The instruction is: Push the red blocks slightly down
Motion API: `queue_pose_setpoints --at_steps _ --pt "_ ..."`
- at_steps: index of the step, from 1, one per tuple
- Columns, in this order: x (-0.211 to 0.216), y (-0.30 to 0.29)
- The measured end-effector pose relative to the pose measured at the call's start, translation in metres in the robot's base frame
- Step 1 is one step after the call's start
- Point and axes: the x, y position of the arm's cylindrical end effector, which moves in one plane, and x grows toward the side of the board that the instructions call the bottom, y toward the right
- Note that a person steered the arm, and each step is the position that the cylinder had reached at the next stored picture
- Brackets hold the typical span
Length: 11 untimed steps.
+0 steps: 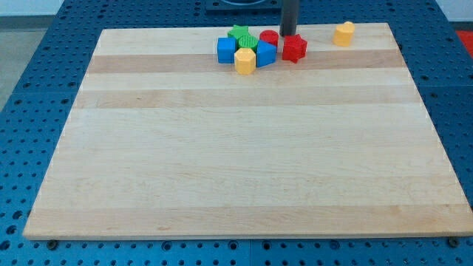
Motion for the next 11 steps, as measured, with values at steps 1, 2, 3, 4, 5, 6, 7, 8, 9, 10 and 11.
queue_pose_setpoints --at_steps 1,2,3,4,5,6,7,8,9,10,11 --pt "0.013 0.000" --pt "0.004 -0.005" --pt "-0.015 -0.006" --pt "-0.017 -0.022" --pt "-0.009 -0.036" --pt "0.008 -0.036" --pt "0.020 -0.036" --pt "0.023 -0.029" --pt "0.036 -0.016" --pt "0.043 -0.009" --pt "0.041 0.011"
